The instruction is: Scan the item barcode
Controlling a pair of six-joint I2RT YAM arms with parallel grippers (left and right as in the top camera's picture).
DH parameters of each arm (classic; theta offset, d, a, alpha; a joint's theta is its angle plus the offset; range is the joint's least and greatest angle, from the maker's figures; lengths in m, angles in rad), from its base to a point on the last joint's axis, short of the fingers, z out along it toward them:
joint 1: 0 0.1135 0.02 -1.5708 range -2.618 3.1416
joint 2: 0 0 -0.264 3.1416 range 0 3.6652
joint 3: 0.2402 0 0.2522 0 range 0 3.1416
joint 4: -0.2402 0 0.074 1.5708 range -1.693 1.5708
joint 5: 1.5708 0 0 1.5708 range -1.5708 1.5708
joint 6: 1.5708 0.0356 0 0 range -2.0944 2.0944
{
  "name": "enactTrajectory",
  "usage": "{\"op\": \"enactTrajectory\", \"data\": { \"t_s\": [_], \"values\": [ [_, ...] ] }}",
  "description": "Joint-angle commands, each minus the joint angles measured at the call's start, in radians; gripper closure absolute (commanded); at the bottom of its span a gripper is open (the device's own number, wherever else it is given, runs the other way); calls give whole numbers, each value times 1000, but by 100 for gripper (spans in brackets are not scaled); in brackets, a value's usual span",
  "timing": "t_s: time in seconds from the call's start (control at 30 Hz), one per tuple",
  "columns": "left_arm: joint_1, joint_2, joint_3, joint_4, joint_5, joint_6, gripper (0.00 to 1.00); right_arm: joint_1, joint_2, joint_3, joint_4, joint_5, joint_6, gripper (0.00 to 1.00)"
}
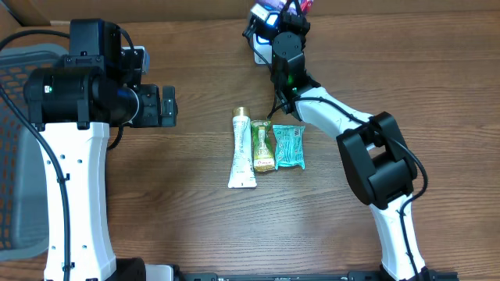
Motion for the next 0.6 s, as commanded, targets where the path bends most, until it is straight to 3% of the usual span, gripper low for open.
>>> {"op": "enactTrajectory", "data": {
  "t_s": [0.0,0.57],
  "values": [
    [4,9,2,2,6,22,0,-14,36,21,41,-21,12,96],
    [4,9,2,2,6,22,1,-40,55,21,71,-51,89,96]
  ]
}}
